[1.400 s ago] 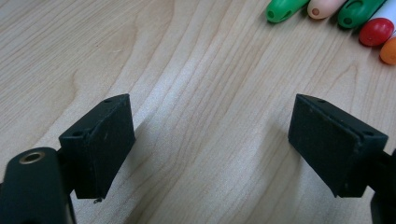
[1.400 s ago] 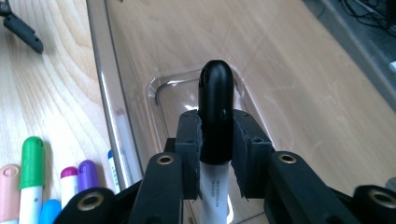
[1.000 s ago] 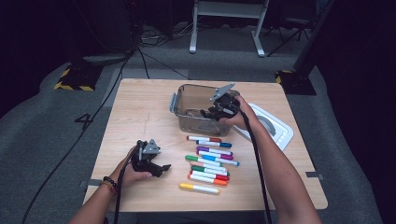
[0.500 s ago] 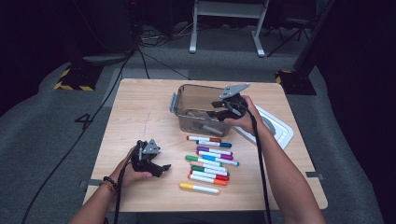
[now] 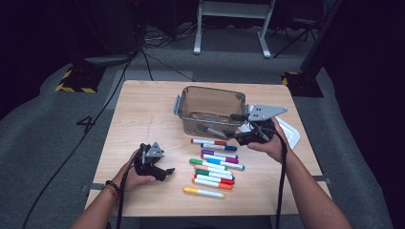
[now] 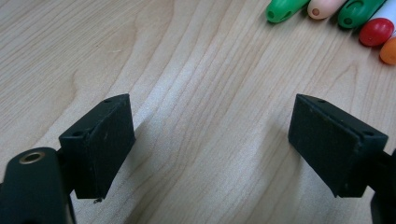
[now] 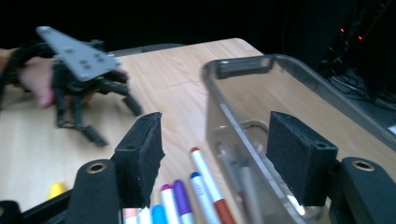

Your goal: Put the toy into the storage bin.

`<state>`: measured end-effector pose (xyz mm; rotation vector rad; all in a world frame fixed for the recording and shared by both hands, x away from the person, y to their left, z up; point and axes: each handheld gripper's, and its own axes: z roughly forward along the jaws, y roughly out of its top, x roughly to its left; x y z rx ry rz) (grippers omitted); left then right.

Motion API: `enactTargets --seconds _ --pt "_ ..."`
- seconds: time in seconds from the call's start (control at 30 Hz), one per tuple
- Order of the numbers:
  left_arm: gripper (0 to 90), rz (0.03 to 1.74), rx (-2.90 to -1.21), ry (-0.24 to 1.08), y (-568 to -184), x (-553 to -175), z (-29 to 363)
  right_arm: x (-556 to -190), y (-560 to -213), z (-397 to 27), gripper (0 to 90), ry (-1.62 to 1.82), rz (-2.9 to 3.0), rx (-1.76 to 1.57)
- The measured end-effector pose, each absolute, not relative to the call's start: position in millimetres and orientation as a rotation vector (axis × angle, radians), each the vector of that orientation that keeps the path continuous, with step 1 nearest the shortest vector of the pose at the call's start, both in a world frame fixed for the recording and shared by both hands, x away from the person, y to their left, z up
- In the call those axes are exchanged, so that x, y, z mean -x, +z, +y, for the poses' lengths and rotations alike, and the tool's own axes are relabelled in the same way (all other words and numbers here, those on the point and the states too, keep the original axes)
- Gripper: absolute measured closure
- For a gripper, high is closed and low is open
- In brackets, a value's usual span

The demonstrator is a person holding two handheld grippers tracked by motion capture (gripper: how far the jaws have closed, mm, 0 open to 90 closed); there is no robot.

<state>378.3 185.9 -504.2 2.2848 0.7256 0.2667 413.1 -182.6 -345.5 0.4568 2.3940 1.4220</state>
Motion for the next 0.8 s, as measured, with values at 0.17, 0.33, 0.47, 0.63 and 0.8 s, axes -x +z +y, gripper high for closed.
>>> enactTargets --seconds 0.17,0.33,0.47,0.63,0.8 --pt "14.8 0.725 -2.285 0.266 -504 -378 186 -387 -351 -179 35.8 1.435 2.412 -0.409" --pt "14.8 0.724 -2.285 0.266 -504 -378 186 -368 -365 -171 34.4 1.412 2.461 -0.366" --pt "14.8 0.725 -2.285 0.267 -504 -378 186 -358 -381 -163 33.8 1.414 2.504 -0.364" --pt "14.8 0.725 -2.285 0.268 -504 -378 186 -349 -404 -148 33.7 1.389 2.596 -0.321" --pt "14.8 0.724 -2.285 0.267 -504 -379 186 -340 -427 -130 36.2 1.351 2.683 -0.262"
